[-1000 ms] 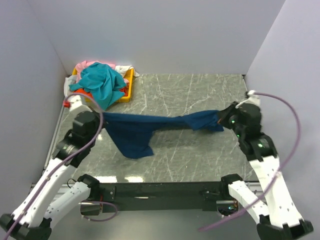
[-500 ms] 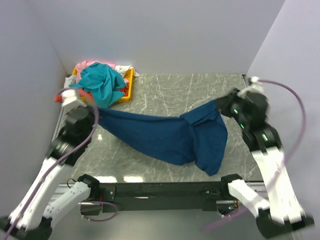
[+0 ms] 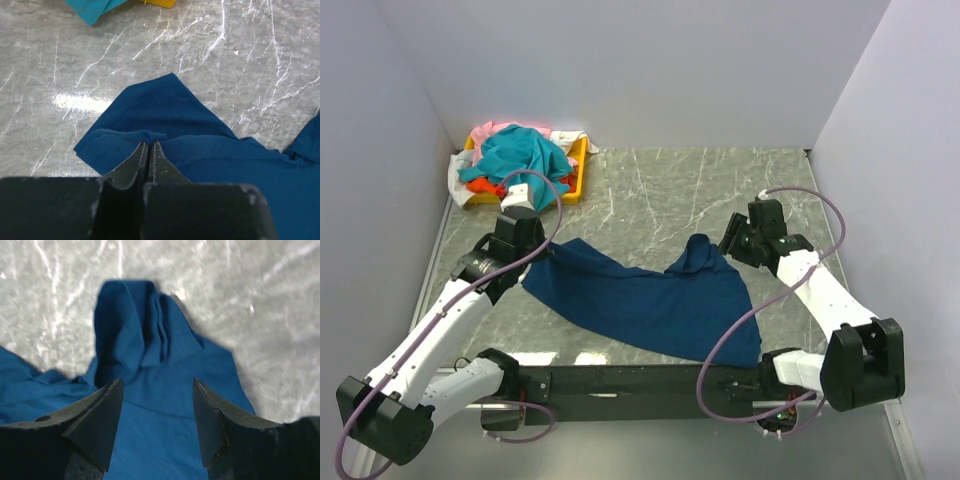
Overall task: Fold and stack the t-shirts
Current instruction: Flatten the tshirt out
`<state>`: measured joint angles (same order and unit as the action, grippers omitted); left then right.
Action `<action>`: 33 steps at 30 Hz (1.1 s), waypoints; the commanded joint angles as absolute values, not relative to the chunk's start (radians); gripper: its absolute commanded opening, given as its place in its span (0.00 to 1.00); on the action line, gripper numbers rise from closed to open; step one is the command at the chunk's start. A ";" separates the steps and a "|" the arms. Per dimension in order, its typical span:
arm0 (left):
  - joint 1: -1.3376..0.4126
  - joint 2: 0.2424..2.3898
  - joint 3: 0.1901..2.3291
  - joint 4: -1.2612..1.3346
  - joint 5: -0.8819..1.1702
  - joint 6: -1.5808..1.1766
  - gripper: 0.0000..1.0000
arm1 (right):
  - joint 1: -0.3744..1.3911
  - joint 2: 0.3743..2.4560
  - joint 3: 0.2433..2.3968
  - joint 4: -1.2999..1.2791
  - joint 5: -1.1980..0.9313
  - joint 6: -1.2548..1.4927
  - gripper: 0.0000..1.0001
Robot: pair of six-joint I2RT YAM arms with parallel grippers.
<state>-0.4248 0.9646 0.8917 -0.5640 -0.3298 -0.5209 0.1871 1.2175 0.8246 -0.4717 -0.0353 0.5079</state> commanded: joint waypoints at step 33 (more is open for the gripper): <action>-0.419 0.950 0.891 -0.548 -0.325 -0.500 0.01 | 0.184 1.629 0.923 -0.190 -0.077 0.512 0.36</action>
